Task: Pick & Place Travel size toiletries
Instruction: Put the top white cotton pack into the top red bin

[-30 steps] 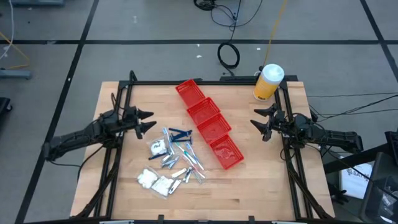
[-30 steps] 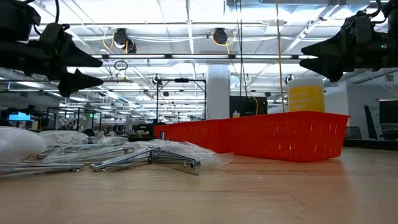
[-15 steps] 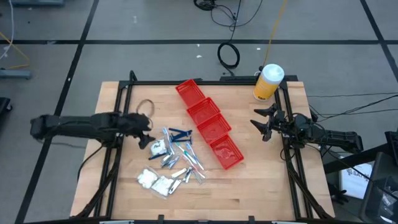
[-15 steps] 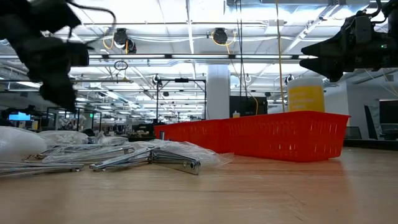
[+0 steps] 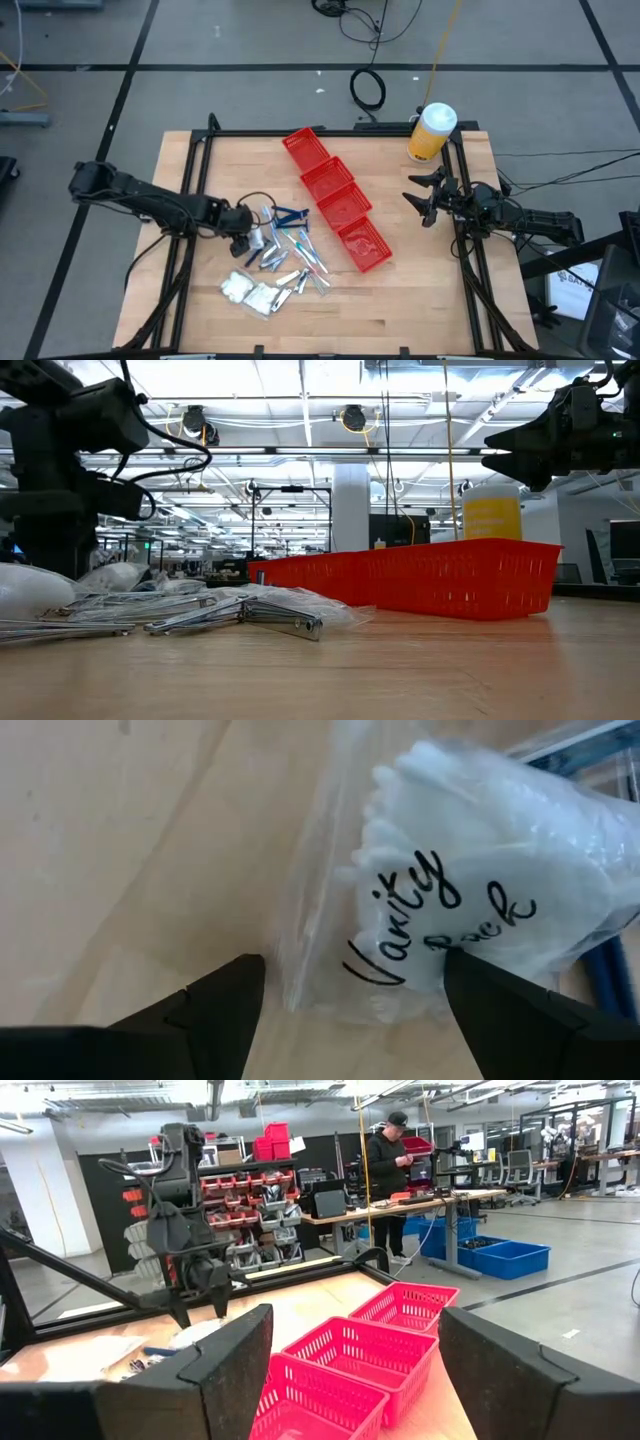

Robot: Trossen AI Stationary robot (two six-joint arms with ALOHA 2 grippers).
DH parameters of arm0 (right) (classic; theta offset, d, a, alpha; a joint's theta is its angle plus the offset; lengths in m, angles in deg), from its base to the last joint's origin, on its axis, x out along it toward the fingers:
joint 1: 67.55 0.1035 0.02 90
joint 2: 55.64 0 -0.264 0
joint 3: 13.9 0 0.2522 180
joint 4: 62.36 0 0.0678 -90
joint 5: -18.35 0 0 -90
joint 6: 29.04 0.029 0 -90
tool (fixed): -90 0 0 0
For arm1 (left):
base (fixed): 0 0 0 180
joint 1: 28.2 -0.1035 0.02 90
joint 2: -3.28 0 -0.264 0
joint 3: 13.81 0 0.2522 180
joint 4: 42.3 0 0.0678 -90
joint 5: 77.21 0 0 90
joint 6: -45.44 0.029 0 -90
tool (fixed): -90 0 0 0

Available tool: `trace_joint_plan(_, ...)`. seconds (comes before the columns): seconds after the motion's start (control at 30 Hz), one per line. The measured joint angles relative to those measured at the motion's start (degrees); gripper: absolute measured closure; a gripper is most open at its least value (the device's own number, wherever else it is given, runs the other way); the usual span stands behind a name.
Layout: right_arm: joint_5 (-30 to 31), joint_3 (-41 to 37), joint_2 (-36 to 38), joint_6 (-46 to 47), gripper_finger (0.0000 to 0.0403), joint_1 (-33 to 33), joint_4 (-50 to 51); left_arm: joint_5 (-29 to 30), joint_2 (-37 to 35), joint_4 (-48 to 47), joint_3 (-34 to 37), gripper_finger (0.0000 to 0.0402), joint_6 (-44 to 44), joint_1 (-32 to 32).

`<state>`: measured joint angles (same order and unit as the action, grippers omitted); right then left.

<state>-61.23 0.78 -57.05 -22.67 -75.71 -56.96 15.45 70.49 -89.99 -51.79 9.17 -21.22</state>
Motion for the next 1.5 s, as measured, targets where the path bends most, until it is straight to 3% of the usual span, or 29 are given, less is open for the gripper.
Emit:
trace_joint_plan(0.2,0.0,0.0,0.0,0.0,0.0131,0.0,0.0,1.9,-0.3,1.0,0.1,0.0123,1.5,0.8)
trace_joint_plan(0.9,0.0,0.0,0.0,0.0,0.0131,0.0,0.0,-0.9,-5.3,0.7,0.4,0.0393,2.5,0.8)
trace_joint_plan(1.23,0.0,0.0,0.0,0.0,0.0132,0.0,0.0,0.6,-14.4,4.7,0.5,0.0397,0.5,0.8)
trace_joint_plan(1.5,0.0,0.0,0.0,0.0,0.0131,0.0,0.0,2.0,-20.0,25.1,0.4,0.0395,15.8,0.7)
